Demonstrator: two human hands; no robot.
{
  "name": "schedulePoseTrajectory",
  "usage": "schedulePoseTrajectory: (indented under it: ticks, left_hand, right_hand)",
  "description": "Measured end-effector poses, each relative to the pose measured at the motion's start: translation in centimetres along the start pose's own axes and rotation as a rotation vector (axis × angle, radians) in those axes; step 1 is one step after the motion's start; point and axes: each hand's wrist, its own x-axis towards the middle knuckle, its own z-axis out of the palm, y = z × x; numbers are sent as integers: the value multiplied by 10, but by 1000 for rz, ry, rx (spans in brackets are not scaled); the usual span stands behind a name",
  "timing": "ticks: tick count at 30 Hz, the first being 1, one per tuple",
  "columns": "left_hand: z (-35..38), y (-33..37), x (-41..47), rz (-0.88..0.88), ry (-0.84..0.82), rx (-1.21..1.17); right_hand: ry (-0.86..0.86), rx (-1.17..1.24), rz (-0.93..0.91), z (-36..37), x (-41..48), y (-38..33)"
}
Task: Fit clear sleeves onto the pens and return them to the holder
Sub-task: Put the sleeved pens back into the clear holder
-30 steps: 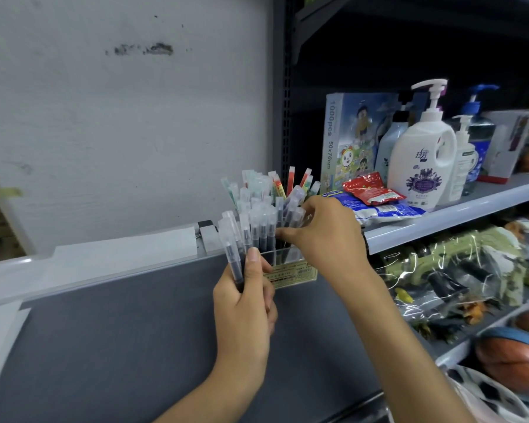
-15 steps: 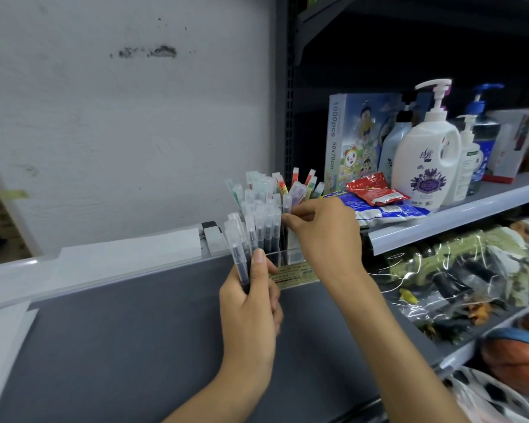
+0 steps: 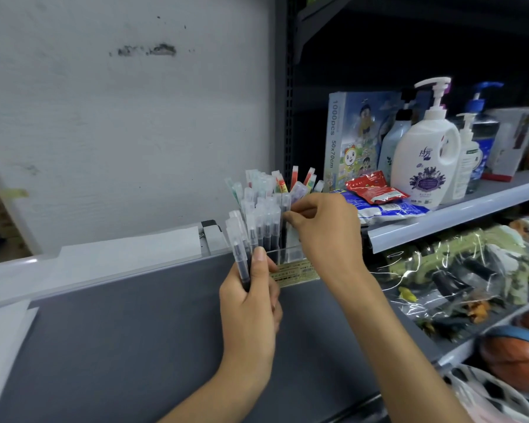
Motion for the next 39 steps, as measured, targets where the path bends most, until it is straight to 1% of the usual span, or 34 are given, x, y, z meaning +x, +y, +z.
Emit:
schedulePoseTrajectory:
  ticks: [11,16,19,22,25,29,31,32,33,35,39]
  left_hand:
    - [0,-1,0,1,-4,-13]
    - [0,-1,0,-18,-28,-28]
    - [-2,0,-1,-9,-54,-36]
    - [-4,-1,-2,-9,-94,-80]
    - [-5,-1,-2,-15,-145,-82]
    - [-5,-1,-2,-26,-236,-84]
    - [-4,-2,-3,-30,-285,-94]
    - [-3,-3,-4,-27,-307,-94]
    - [-2,-3,-4,-21,-326,-90]
    - [-1,-3,-5,-27,-333,-68]
    - [-2,-1,-3,-52,-261,-14]
  right_hand:
    - [2,-7,21,0,-2,-1]
    - [-61,-35,53,-10,-1,2]
    - [-62,-80,37,-21,-3,2]
    - [-73,-58,-6,-37,-6,-2]
    - [-198,40,6,-52,-9,-11]
    - [-509,338,170,-67,-15,-23]
    - [-618,364,143,-68,-18,-22]
    - [-642,349,122,-67,-20,-21]
    - [-639,335,111,-66,-20,-21]
    - [-580,337,105,-64,-21,-21]
    - [-389,363,54,-68,-21,-25]
